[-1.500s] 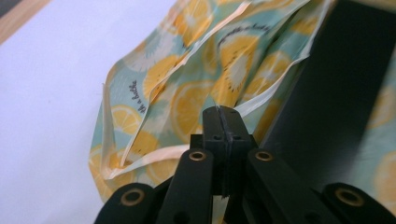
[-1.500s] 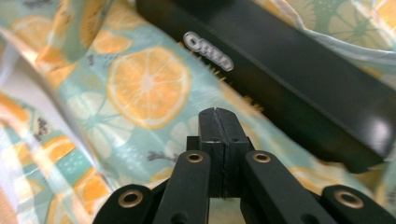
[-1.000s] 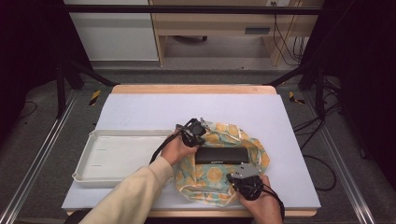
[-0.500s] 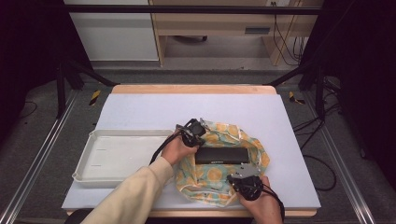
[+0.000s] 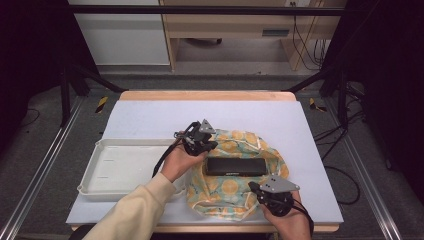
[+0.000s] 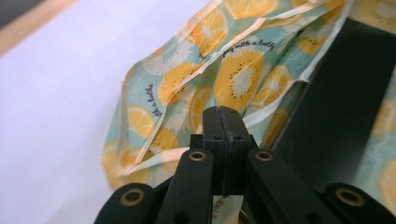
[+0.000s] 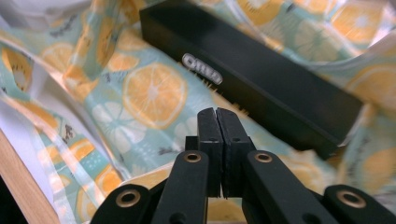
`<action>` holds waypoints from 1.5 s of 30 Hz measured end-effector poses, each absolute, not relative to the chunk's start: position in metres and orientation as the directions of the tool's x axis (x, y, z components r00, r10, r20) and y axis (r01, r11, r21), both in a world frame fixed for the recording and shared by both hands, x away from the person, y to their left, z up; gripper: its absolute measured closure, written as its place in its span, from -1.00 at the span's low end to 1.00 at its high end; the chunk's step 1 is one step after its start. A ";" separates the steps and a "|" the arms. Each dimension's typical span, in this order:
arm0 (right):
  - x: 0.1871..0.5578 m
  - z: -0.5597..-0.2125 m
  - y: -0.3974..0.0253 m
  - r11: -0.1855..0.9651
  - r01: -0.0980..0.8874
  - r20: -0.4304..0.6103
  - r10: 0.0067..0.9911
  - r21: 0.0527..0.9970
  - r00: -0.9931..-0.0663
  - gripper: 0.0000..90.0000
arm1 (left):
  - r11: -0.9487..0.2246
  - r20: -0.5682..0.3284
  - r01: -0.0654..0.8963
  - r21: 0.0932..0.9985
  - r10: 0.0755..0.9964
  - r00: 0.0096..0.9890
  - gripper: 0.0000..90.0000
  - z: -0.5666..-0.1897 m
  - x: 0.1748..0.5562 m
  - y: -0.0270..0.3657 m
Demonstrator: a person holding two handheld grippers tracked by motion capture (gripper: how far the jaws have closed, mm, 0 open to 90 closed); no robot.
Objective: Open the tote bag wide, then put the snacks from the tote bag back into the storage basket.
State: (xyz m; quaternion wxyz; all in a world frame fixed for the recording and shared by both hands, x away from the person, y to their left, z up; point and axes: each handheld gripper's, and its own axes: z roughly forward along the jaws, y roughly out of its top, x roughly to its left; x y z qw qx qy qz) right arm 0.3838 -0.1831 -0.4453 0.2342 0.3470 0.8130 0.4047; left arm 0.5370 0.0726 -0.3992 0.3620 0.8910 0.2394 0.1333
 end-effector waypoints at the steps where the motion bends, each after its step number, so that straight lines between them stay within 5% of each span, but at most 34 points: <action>1: 0.384 -0.444 -0.184 0.429 0.370 -0.103 0.756 0.824 -0.647 0.96 | -0.624 0.070 0.320 0.713 0.517 0.853 0.98 -0.398 0.534 0.075; 7: 0.390 -0.434 -0.187 0.436 0.375 -0.109 0.759 0.818 -0.642 0.84 | -0.616 0.087 0.285 0.735 0.502 0.861 0.78 -0.391 0.518 0.086; 19: 0.419 -0.406 -0.191 0.509 0.420 -0.120 0.731 0.752 -0.671 -0.04 | -0.542 0.078 0.293 0.788 0.560 0.825 -0.05 -0.382 0.495 0.115; 25: 0.435 -0.400 -0.194 0.541 0.440 -0.103 0.707 0.717 -0.700 -0.27 | -0.541 0.068 0.342 0.769 0.601 0.797 -0.35 -0.391 0.487 0.139; 36: 0.452 -0.395 -0.197 0.661 0.404 -0.126 0.602 0.633 -0.788 -0.37 | -0.511 0.053 0.380 0.771 0.646 0.761 -0.73 -0.390 0.477 0.169; 45: 0.460 -0.399 -0.195 0.741 0.377 -0.138 0.529 0.556 -0.837 -0.41 | -0.486 0.045 0.400 0.777 0.677 0.734 -0.80 -0.393 0.475 0.187</action>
